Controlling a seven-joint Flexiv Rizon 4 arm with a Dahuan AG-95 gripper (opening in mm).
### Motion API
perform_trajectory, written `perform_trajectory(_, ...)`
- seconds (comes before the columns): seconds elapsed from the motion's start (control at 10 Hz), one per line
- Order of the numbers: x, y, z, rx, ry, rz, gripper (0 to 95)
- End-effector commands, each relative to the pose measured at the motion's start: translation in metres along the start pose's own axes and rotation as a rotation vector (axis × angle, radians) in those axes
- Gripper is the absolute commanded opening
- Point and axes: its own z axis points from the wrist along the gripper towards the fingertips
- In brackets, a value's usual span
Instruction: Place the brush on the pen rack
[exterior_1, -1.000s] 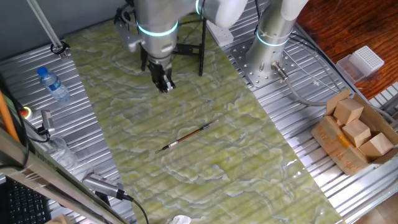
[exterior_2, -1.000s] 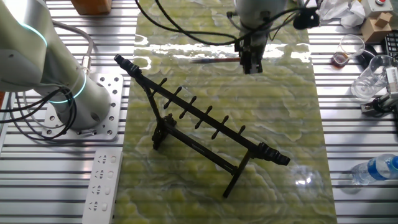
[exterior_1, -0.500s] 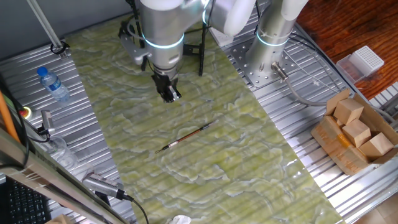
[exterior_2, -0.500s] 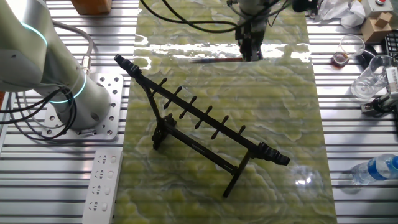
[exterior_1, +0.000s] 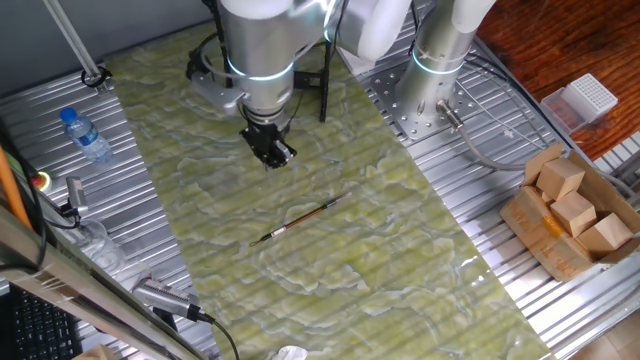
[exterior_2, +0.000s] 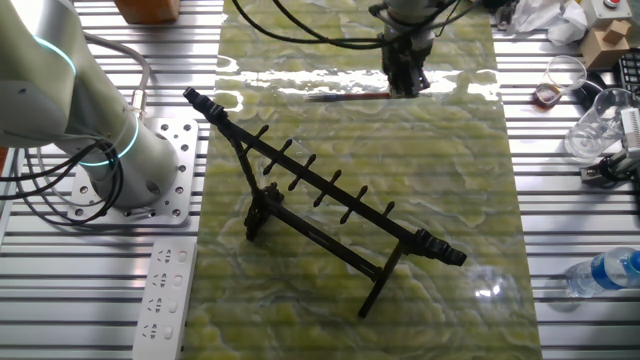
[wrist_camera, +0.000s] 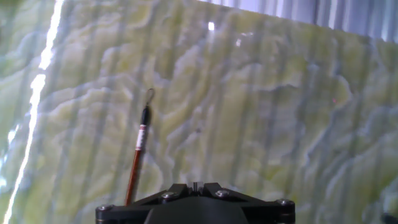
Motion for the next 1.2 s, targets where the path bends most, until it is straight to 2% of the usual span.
perform_trajectory(0.1, -0.0015, 0.0015, 0.0066, -0.014, 0.043, -0.163, 0.0)
perform_trajectory(0.3, -0.0009, 0.0021, 0.0111, -0.007, 0.052, -0.113, 0.0)
perform_trajectory(0.4, -0.0009, 0.0019, 0.0103, 0.004, 0.064, -0.071, 0.0)
perform_trajectory(0.5, -0.0009, 0.0019, 0.0103, 0.002, 0.079, -0.031, 0.0)
perform_trajectory(0.6, -0.0009, 0.0019, 0.0103, 0.005, 0.079, -0.008, 0.0)
perform_trajectory(0.7, -0.0009, 0.0019, 0.0103, 0.003, 0.070, -0.007, 0.0)
perform_trajectory(1.2, -0.0009, 0.0019, 0.0103, 0.005, 0.060, -0.011, 0.0)
